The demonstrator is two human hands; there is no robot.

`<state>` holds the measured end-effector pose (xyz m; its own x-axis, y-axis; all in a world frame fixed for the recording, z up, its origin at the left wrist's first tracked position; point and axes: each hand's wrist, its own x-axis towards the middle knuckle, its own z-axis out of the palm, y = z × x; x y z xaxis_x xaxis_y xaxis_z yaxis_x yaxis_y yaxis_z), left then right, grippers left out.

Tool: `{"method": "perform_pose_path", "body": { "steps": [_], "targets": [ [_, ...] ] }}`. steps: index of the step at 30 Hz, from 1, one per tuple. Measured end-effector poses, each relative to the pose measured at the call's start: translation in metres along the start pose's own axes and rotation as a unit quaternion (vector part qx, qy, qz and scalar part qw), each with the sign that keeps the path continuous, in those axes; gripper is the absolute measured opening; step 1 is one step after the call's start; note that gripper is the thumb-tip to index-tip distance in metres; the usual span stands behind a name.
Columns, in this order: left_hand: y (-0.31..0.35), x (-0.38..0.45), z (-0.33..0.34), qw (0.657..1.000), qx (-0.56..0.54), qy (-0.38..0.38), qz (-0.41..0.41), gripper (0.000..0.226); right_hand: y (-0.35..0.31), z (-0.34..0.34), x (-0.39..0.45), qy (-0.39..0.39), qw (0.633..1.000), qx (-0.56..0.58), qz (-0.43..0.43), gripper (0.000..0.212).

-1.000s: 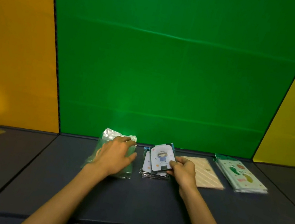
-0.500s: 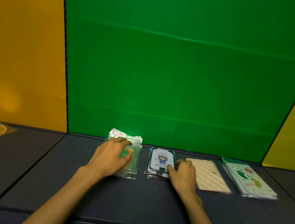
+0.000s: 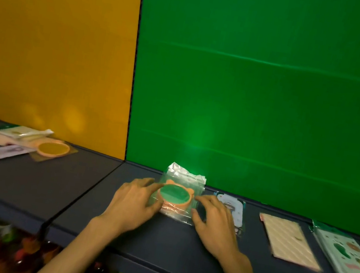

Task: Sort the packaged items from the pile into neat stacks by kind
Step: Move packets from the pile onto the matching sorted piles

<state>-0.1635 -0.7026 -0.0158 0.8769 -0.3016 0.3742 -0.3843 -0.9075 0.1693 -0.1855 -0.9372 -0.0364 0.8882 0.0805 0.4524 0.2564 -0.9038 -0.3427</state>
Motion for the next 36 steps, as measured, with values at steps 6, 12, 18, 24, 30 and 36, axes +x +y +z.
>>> {"method": "perform_pose_path", "body": {
  "steps": [6, 12, 18, 24, 30, 36],
  "targets": [
    [-0.054, -0.040, -0.023, 0.997, 0.040, -0.015, -0.066, 0.060, -0.064, 0.028, 0.015, -0.008, 0.997, 0.042, -0.061, 0.036],
    [-0.126, -0.081, -0.057, 0.991, 0.058, -0.026, -0.119, 0.062, -0.140, 0.062, 0.026, -0.037, 0.994, 0.056, -0.091, 0.041],
    [-0.213, -0.121, -0.092, 0.986, 0.084, -0.033, -0.143, 0.064, -0.229, 0.100, 0.033, -0.054, 0.992, 0.051, -0.103, 0.042],
    [-0.309, -0.162, -0.118, 0.983, 0.085, -0.033, -0.157, 0.065, -0.327, 0.140, 0.037, -0.065, 0.992, 0.037, -0.101, 0.042],
    [-0.395, -0.194, -0.139, 0.985, 0.070, -0.026, -0.156, 0.063, -0.403, 0.184, 0.041, -0.074, 0.993, 0.028, -0.082, 0.043],
    [-0.468, -0.202, -0.151, 0.986, 0.049, -0.018, -0.161, 0.060, -0.454, 0.222, 0.063, -0.080, 0.994, 0.015, -0.067, 0.042]
  ]
}}
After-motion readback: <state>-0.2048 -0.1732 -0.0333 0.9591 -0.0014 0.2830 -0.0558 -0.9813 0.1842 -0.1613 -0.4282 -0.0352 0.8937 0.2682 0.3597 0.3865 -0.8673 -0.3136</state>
